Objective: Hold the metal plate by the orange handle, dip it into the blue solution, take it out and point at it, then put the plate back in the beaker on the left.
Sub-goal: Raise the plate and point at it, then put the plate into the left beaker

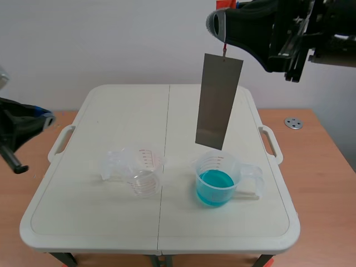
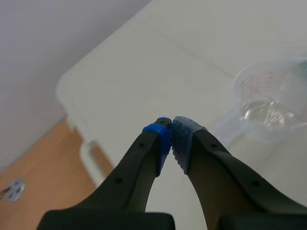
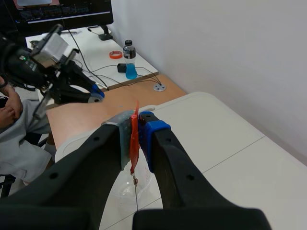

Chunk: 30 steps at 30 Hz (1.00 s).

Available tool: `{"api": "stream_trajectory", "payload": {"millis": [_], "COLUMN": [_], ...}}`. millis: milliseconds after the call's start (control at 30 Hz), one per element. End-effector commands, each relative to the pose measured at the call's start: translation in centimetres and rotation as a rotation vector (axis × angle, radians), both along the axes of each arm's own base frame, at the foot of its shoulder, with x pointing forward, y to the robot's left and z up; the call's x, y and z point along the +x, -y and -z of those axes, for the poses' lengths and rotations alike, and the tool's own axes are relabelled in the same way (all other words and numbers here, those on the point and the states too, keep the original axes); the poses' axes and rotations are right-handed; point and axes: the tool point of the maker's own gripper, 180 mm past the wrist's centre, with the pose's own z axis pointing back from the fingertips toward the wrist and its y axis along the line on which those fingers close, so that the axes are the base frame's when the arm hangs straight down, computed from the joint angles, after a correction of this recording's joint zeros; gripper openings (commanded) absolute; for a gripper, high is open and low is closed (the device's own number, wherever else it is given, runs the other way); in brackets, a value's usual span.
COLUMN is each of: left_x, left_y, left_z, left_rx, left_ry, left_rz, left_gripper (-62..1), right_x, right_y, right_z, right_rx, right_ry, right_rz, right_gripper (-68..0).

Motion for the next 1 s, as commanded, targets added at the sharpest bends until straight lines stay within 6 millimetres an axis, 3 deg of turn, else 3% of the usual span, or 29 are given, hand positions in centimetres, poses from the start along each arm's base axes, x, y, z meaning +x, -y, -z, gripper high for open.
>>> {"api": "stream_trajectory", "payload": {"millis": [0, 233, 433, 733, 967], "left_x": [-0.5, -4.6, -10.4, -18.6, -24.5], "left_y": [-1.7, -9.6, -12.4, -12.8, -8.5], "left_z": [-0.4, 1.1, 5.3, 11.6, 16.6], "left_rx": [0.011, 0.15, 0.209, 0.162, 0.091], "left_ry": [0.008, -0.058, -0.24, -0.475, -0.656], "left_rz": [-0.033, -0.224, -0.283, -0.381, -0.353], "left_gripper": [-56.2, -56.2, -56.2, -56.2, -56.2], "right_x": [0.0, -0.1, -0.2, -0.4, -0.7], "right_y": [0.2, -0.8, -2.1, -5.1, -7.8], "right_z": [-1.6, -2.1, -3.2, -4.1, -4.6], "right_rx": [0.027, 0.023, 0.041, 0.031, 0.024], "right_ry": [0.048, 0.066, 0.098, 0.144, 0.173], "right_rz": [-0.006, -0.043, -0.079, -0.139, -0.177], "right_gripper": [-66.2, -66.2, -66.2, -66.2, -66.2]}}
